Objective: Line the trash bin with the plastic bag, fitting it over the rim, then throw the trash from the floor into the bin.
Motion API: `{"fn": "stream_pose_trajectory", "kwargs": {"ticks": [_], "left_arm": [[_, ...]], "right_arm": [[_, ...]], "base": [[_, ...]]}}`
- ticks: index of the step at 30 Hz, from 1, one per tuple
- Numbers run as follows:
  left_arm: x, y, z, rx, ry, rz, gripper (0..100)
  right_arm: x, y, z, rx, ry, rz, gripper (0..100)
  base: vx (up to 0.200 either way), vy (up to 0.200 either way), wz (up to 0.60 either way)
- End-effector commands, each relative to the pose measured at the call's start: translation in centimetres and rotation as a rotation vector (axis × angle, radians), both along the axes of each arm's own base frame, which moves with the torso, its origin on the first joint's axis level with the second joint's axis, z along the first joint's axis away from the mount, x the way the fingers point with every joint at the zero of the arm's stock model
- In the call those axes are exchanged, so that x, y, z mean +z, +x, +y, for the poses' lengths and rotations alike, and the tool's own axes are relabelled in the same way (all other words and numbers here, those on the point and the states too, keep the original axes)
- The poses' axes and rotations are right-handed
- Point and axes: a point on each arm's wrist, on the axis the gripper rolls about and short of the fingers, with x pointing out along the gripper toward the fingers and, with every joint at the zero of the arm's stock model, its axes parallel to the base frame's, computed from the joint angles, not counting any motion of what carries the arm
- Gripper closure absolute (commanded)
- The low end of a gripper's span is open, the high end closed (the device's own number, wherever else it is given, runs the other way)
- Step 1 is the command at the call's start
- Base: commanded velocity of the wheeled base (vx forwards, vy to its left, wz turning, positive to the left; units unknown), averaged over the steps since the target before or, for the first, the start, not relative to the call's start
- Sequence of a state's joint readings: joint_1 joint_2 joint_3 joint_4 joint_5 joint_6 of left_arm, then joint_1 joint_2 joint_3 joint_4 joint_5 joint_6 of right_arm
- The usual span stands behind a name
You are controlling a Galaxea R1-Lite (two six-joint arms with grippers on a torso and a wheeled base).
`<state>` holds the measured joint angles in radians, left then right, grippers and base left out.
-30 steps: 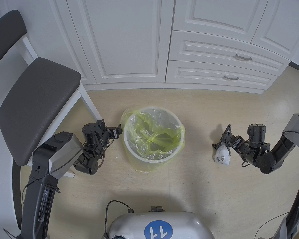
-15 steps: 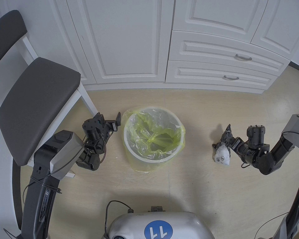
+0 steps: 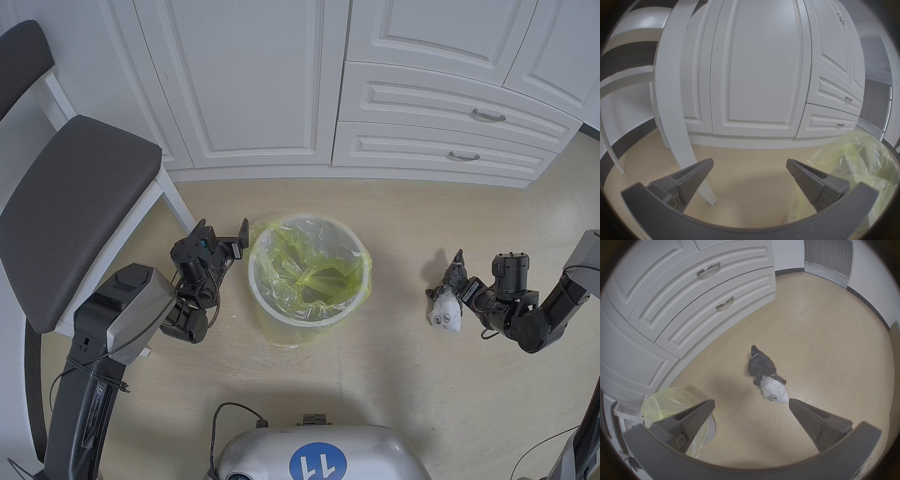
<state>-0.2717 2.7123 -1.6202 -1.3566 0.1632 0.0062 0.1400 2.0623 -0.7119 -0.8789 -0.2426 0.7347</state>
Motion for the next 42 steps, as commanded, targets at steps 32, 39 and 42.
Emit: {"fn": "stream_pose_trajectory", "kwargs": {"ticks": [32,39,42], "left_arm": [[-6.8,0.4,-1.1,0.003,0.018,0.15,0],[-4.8,-1.0,1.3,0.087,0.138,0.09,0],[-2.7,-2.2,3.0,0.099,0.119,0.101,0]], "right_arm": [[-1.2,-1.3,0.1,0.028,-0.019,-0.02,0],[-1.3,-1.7,0.7,0.051,-0.012,-0.027,0],[-1.5,-1.7,0.9,0.057,-0.012,-0.05,0]], "base": [[0.0,0.0,0.0],[0.0,0.0,0.0],[0.0,0.0,0.0]]}}
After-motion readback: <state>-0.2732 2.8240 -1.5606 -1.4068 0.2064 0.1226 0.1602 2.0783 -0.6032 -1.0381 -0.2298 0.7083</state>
